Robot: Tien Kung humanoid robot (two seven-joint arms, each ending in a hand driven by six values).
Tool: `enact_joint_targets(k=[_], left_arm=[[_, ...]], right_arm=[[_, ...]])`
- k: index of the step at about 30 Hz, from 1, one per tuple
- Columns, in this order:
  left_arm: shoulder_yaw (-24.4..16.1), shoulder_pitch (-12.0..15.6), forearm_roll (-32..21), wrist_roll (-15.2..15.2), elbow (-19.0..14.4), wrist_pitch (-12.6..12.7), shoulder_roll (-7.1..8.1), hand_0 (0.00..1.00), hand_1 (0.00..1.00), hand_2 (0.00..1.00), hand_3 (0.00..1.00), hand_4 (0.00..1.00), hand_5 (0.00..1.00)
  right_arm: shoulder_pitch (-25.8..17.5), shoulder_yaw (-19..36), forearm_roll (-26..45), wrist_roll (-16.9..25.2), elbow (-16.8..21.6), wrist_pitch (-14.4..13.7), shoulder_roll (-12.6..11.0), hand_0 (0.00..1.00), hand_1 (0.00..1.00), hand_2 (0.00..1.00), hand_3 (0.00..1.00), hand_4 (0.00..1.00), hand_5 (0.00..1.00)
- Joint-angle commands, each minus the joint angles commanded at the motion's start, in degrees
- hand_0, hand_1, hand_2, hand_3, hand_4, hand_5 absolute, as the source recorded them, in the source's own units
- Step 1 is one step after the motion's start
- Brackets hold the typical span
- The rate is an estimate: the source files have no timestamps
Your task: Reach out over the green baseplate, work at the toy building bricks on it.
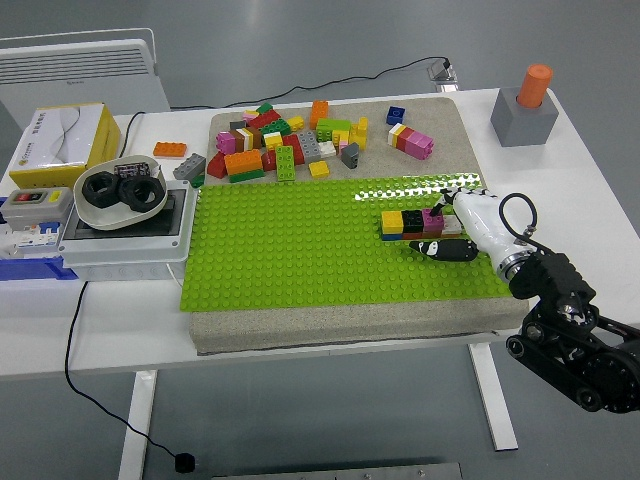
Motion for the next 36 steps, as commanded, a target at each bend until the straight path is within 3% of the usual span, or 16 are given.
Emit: enact_joint_targets(k=[20, 36], left_arm=[[-0.05, 0.0, 0.03, -0.09, 0.0, 0.08, -0.03, 0.772, 0.723, 0.695, 0.831, 0.998, 0.998], [-0.1, 0.12, 0.04, 0.02, 0.0, 0.17, -0.12, 0.772, 0.724, 0.695, 0.831, 0.998, 0.998]], right_arm=[[0.22, -0.91, 1.67, 0.22, -1.23, 0.04, 0.29, 0.918, 0.859, 0.883, 0.597, 0.911, 0.546], [-0.61, 2.82, 3.59, 2.97, 3.0, -1.37, -1.04, 0.913, 0.857, 0.875, 0.617, 0.907, 0.542]])
